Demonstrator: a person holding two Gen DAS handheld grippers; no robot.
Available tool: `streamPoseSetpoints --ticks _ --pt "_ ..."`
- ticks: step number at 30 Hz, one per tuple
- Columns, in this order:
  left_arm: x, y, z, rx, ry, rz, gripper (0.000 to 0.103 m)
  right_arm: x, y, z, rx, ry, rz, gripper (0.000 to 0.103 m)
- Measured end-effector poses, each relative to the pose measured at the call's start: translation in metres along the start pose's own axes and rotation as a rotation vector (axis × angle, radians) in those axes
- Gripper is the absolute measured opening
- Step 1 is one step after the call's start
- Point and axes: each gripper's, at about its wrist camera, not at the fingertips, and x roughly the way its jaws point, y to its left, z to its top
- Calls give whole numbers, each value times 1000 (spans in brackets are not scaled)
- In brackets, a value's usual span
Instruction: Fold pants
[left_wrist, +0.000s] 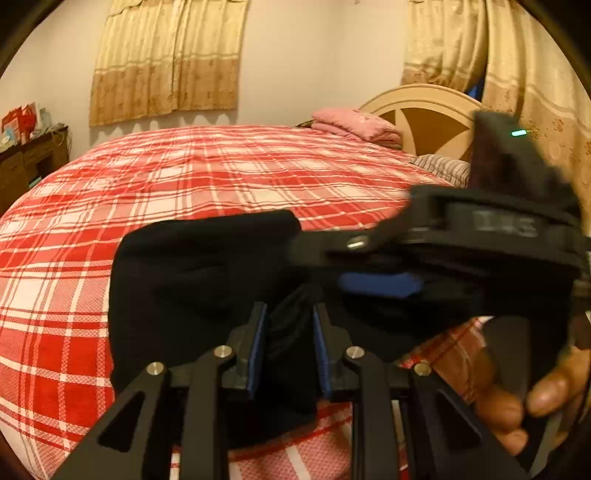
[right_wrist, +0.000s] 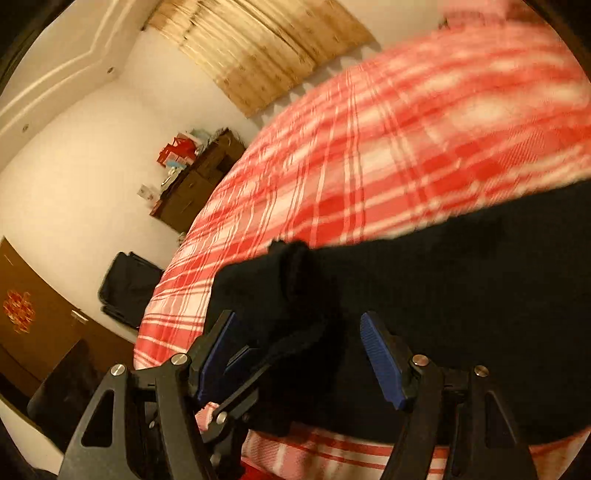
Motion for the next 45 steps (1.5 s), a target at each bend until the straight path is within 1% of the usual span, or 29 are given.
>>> streamPoseSetpoints --ticks 2,3,5,6,7,8,9,10,12,15,17,18,19,20,23,24,26,29,31,33,35,37,41,44,45 --pt "-3 0 -3 14 -2 -17 26 13 -4 -3 37 49 40 70" --pt "-5 1 -5 17 -2 -20 30 17 -4 -4 41 59 48 70" --pt "-10 7 -7 19 2 -37 31 22 0 -8 31 66 65 70" --pt "-12 10 -8 17 13 -48 36 24 1 -9 22 65 65 67" --pt "-14 14 -10 10 23 -42 41 27 3 -9 15 71 59 60" --pt "-16 19 -12 3 27 -29 50 30 4 -10 11 84 54 52" --pt "-21 24 -14 -4 26 -23 53 34 4 -9 14 94 56 48" --pt "-24 28 -16 -7 26 -20 53 37 5 -10 21 99 60 45" --pt "-34 35 -18 -10 16 2 53 40 7 -11 26 99 60 45" --pt "-49 46 -18 -2 -12 60 53 47 12 -14 35 95 51 46" --pt "-54 56 -17 -12 -28 100 53 53 15 -17 32 90 20 45" --pt "-55 61 -15 -23 -32 115 54 50 16 -20 12 81 -2 44" --pt "-56 67 -14 -41 -34 135 54 50 23 -22 -45 72 -68 30" --pt "-55 72 -14 -58 -33 146 54 52 31 -22 -109 75 -120 24" --pt "-56 88 -12 -122 -30 162 54 46 52 -23 -244 66 -192 19" --pt "-56 90 -12 -134 -32 163 54 37 60 -20 -285 49 -196 19" --pt "-58 93 -8 -157 -40 160 54 14 70 -10 -323 13 -176 19" --pt "-58 91 -2 -146 -51 167 54 -28 73 5 -359 -37 -169 19" --pt "-55 88 2 -133 -53 167 54 -64 68 20 -384 -61 -171 19" --pt "-51 85 7 -126 -53 155 54 -97 59 32 -391 -86 -197 18" --pt "-47 78 12 -112 -57 136 54 -127 39 46 -396 -93 -262 19" --pt "-41 70 18 -99 -61 111 54 -145 17 52 -386 -89 -326 18" --pt "-28 52 27 -67 -47 81 54 -164 -41 56 -317 -42 -425 18" --pt "-14 38 31 -51 -19 55 54 -155 -87 47 -230 9 -482 18" --pt "-10 34 32 -45 -9 50 54 -151 -97 43 -223 21 -496 18"
